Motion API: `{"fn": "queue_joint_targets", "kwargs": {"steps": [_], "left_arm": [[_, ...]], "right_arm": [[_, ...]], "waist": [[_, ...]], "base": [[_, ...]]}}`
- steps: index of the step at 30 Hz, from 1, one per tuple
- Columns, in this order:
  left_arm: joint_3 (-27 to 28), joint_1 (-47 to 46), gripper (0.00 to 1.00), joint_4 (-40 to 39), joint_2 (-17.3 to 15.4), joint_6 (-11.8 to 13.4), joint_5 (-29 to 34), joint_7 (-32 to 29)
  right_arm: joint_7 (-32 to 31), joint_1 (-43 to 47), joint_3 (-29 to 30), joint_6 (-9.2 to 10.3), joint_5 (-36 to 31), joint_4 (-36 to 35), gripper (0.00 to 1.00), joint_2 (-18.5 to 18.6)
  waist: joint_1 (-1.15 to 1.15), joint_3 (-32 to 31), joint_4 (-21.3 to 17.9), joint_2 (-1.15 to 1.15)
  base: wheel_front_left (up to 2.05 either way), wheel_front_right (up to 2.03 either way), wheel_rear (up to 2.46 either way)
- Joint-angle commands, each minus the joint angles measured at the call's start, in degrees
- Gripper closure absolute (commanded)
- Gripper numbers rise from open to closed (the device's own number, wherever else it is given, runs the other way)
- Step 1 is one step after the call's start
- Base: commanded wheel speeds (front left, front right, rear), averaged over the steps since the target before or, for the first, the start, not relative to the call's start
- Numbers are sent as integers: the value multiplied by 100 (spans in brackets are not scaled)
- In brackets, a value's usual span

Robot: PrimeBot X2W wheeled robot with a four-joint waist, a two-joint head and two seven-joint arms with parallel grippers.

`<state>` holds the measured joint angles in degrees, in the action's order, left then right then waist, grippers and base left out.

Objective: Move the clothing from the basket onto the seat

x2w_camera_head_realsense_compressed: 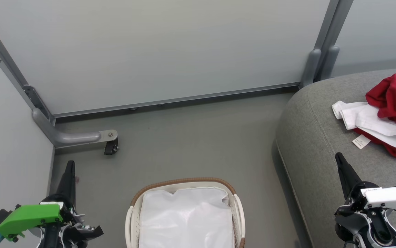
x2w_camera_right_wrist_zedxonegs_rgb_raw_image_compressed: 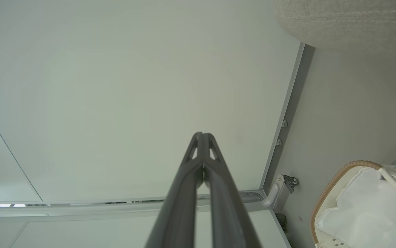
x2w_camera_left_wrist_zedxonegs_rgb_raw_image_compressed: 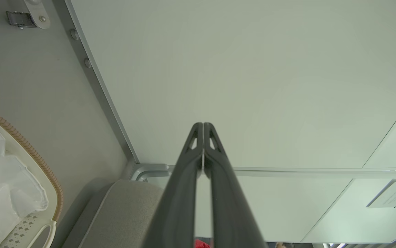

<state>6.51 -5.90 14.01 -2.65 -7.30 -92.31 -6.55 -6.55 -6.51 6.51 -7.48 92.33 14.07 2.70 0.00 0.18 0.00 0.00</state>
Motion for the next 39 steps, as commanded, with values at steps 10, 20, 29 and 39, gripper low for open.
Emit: {"fn": "queue_joint_targets", "kwargs": {"steps": [10, 20, 29, 39], "left_arm": [[10, -62, 100, -10, -42, -35, -19, -19], [10, -62, 100, -10, -41, -35, -18, -18], [9, -62, 100, -10, -41, -34, -18, -18], [9, -62, 100, -11, -41, -35, -18, -18]], "right_arm": [[-17, 60, 13, -2, 18, -21, 100, 34], [-17, 60, 12, -2, 18, -21, 100, 34], [-17, 60, 12, -2, 18, -21, 100, 33], [-17, 60, 12, -2, 18, -21, 100, 33]], "waist": [[0, 0, 0, 0], [0, 0, 0, 0], [0, 0, 0, 0], [0, 0, 0, 0]], "base": [[0, 0, 0], [0, 0, 0], [0, 0, 0], [0, 0, 0]]}}
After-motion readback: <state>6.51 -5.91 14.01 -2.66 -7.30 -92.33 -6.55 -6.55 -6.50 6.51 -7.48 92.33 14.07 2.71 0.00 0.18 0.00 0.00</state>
